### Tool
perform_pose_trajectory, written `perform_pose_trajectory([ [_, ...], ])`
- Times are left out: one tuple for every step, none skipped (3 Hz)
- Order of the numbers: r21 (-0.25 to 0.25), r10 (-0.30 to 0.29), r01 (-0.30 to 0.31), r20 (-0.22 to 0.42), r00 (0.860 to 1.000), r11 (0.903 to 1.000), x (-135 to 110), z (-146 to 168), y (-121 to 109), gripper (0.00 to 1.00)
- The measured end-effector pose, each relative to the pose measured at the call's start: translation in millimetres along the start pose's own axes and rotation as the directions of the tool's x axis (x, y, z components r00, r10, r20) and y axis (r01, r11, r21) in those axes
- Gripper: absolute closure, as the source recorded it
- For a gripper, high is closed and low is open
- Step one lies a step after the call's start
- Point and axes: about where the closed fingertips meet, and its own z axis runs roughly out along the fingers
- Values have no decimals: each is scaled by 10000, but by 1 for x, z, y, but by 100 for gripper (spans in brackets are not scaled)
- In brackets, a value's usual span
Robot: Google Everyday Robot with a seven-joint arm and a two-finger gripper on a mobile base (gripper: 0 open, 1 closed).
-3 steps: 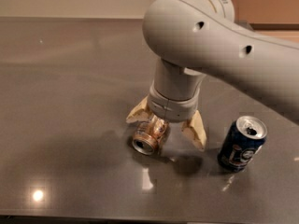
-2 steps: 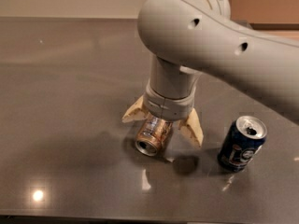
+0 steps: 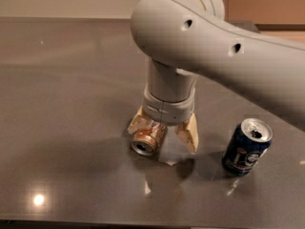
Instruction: Place orange can upright
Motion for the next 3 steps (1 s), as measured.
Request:
perform_pose_trajectory([
  [-284,187,-185,52,9998,9994,1,4,0,43],
  [-348,335,-332,65,9994,9988,2,5,-6,64],
  [-249,566,-563,129,9983,9981,5,-2,-13,88],
])
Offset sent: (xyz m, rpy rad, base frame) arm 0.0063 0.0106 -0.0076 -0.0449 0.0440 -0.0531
